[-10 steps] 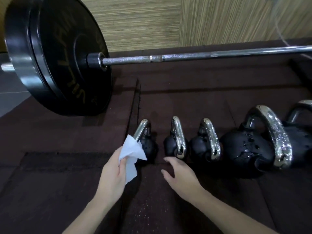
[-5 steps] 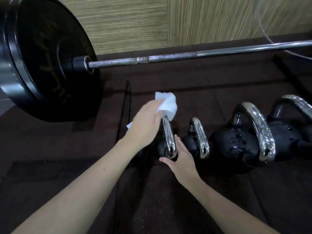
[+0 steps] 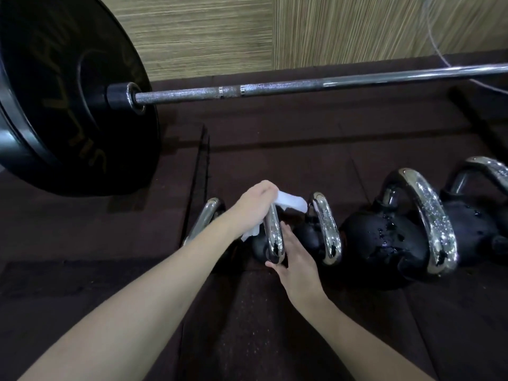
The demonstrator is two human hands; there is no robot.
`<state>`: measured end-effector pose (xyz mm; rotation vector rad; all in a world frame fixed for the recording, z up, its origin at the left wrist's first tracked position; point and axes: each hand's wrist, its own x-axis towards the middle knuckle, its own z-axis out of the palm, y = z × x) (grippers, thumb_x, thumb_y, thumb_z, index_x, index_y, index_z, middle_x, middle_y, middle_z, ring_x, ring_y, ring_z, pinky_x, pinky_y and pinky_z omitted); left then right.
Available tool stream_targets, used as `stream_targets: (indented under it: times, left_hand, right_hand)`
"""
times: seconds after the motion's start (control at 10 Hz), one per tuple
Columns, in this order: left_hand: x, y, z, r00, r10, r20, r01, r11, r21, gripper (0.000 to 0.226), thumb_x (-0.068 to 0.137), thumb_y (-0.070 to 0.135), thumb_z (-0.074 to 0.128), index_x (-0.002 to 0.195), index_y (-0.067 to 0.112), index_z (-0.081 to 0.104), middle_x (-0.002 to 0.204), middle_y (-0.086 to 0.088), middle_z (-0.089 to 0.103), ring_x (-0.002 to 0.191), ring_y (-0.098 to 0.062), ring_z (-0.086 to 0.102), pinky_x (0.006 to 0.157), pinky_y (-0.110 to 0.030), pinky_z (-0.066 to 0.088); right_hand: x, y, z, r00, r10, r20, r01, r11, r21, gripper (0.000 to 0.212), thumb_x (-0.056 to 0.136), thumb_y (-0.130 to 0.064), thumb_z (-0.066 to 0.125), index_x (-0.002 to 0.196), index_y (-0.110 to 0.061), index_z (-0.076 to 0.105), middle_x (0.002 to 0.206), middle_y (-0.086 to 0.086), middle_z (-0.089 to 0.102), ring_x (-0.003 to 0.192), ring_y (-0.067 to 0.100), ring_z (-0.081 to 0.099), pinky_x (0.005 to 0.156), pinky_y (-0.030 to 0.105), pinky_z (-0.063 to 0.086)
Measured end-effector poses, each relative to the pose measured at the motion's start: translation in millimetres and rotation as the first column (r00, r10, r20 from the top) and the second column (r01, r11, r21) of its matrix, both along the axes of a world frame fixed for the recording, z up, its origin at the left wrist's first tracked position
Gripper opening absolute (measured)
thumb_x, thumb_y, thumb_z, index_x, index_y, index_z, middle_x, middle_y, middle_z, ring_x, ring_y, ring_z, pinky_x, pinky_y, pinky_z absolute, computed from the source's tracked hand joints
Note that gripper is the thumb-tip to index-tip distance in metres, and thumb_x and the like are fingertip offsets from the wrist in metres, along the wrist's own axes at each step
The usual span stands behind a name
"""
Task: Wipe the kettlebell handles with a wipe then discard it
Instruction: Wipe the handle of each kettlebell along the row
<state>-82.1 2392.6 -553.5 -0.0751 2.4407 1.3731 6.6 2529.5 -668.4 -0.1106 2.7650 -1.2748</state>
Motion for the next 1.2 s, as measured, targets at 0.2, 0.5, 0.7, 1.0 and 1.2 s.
stream_targets:
  times: [0.2,0.5,0.7,1.0,1.2]
  left_hand:
    - [87.4,-13.9,-14.1,0.826,-0.411,-0.385,0.324,0.906,-0.272,0.025,0.111,0.025,0.042,0.127,0.026,0.061,0.166,0.019,0.022,0.157,-0.002,-0.017,0.116,-0.016,0.013]
    - [22.0,-2.4,-0.2,0.987,-0.105,-0.125,0.095,0.992,-0.085,0.019,0.103,0.023,0.047,0.116,0.025,0.061,0.137,0.008,0.052,0.114,-0.011,0.059,0.089,-0.022,0.045]
    - [12.2,8.6,20.5,0.963,0.209,0.172,-0.223,0.972,0.069,0.025,0.101,0.031,0.049,0.124,0.026,0.06,0.099,0.02,0.061,0.09,-0.005,0.057,0.074,-0.025,0.043]
    - [50.6,16.5,19.7,0.934,0.328,0.145,-0.344,0.932,0.11,0.034,0.099,0.028,0.053,0.131,0.019,0.051,0.1,-0.007,0.079,0.09,-0.019,0.076,0.079,-0.032,0.061]
    - [90.7,12.8,8.5,0.932,0.3,0.202,-0.334,0.928,0.167,0.019,0.098,0.031,0.06,0.108,0.016,0.067,0.091,0.01,0.078,0.085,-0.007,0.071,0.072,-0.021,0.054]
  right_hand:
    - [-6.6,-1.9,30.3,0.986,0.143,0.089,-0.123,0.972,-0.199,0.036,0.102,0.011,0.05,0.136,0.021,0.049,0.138,0.039,0.053,0.079,-0.016,0.064,0.062,-0.006,0.038]
    - [-4.2,4.1,10.4,0.994,0.09,0.059,-0.085,0.993,-0.077,0.082,0.089,0.001,0.075,0.157,-0.025,0.039,0.16,-0.017,0.038,0.143,-0.006,0.039,0.104,-0.002,0.033]
    - [-5.8,5.7,7.6,0.994,0.098,0.042,-0.093,0.991,-0.096,0.082,0.09,0.0,0.075,0.159,-0.023,0.037,0.166,-0.017,0.025,0.152,-0.006,0.017,0.102,-0.011,0.013]
    - [-7.8,4.6,2.4,0.995,0.071,0.07,-0.053,0.969,-0.24,0.072,0.091,-0.012,0.071,0.155,-0.027,0.041,0.163,-0.006,0.038,0.149,0.014,0.039,0.115,0.036,0.046]
    - [-6.5,2.5,5.9,0.992,0.063,0.114,-0.038,0.977,-0.212,0.077,0.09,0.003,0.071,0.153,-0.03,0.044,0.154,-0.01,0.049,0.137,0.006,0.052,0.103,0.025,0.054]
